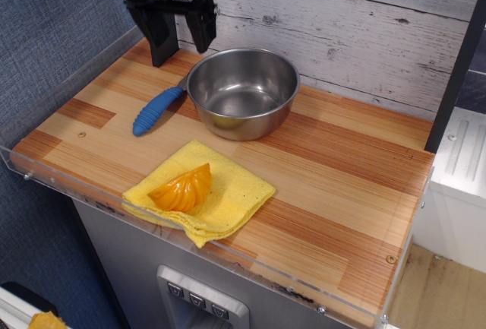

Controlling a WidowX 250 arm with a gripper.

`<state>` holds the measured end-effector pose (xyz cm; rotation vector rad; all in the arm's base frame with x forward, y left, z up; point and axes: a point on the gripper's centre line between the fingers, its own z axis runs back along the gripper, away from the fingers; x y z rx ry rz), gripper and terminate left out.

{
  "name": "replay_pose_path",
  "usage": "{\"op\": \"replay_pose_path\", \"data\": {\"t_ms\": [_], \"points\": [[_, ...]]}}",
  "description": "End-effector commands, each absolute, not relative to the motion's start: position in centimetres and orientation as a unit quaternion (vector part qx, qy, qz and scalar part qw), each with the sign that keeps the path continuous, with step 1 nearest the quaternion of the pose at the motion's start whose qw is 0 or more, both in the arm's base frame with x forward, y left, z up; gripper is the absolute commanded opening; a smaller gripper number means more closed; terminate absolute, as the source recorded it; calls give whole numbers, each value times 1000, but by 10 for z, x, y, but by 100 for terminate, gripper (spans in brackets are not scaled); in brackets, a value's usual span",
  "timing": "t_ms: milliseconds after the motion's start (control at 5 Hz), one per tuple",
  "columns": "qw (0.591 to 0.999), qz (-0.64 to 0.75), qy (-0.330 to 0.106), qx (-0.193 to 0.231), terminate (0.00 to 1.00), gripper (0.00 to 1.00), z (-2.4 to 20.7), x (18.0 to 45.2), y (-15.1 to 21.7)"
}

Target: Put the bowl on the right side of the blue fork

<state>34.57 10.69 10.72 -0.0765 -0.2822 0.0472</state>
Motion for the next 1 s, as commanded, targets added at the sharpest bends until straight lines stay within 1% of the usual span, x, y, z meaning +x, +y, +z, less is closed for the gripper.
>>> {"op": "replay_pose_path", "data": {"t_ms": [0,200,600,800], "points": [[990,-32,-134,-15,0,100,137,329,69],[992,-32,-123,4,0,100,136,322,56],[992,-18,-125,12,0,100,137,317,54],[992,-18,-125,12,100,100,137,317,54]]}}
